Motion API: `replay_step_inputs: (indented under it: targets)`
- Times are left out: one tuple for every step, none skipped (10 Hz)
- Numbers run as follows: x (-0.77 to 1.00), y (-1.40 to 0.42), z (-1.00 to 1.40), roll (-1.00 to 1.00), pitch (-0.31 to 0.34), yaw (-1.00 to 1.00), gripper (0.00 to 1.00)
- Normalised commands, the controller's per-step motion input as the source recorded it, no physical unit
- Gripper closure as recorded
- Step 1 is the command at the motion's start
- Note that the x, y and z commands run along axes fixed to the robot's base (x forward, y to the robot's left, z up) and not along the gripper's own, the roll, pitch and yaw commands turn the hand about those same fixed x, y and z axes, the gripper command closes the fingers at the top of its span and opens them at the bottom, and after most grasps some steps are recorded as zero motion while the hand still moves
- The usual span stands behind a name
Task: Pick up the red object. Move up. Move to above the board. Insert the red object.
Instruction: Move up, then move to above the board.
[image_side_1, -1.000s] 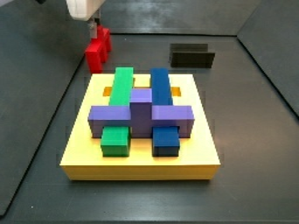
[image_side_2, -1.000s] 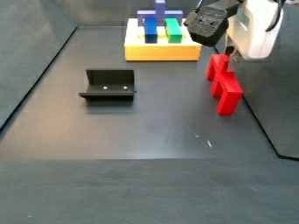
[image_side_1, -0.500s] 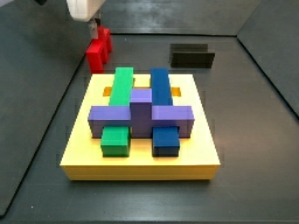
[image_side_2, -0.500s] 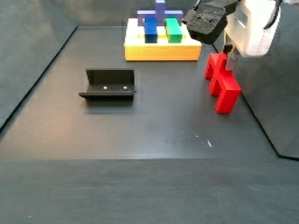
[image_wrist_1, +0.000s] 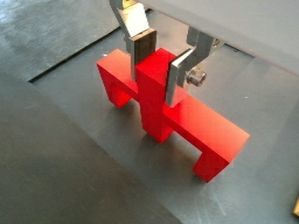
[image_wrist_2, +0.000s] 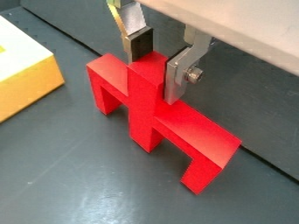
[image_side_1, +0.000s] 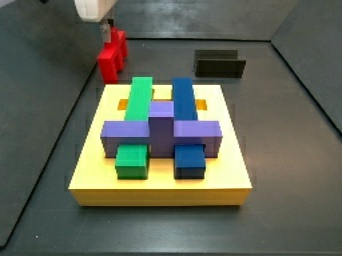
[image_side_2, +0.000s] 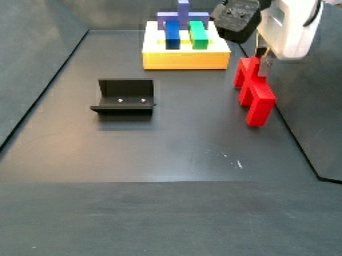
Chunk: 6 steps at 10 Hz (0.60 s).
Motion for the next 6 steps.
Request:
replay_step_inputs:
  targets:
    - [-0.01,0.03,0.81,0.0,0.017,0.02,1.0]
    - [-0.05,0.04,0.58,-0.01,0.06,0.03,1.0]
    - [-0.02,0.03,0.29,0.0,0.048,0.01,1.0]
    - [0.0,0.0,1.4,0.0,0.0,0.0,1.0]
    - [-0.04,-0.01,1.4,0.0,0.035,0.0,1.0]
    - [-0.09,-0.02,1.4,0.0,0.006,0.0,1.0]
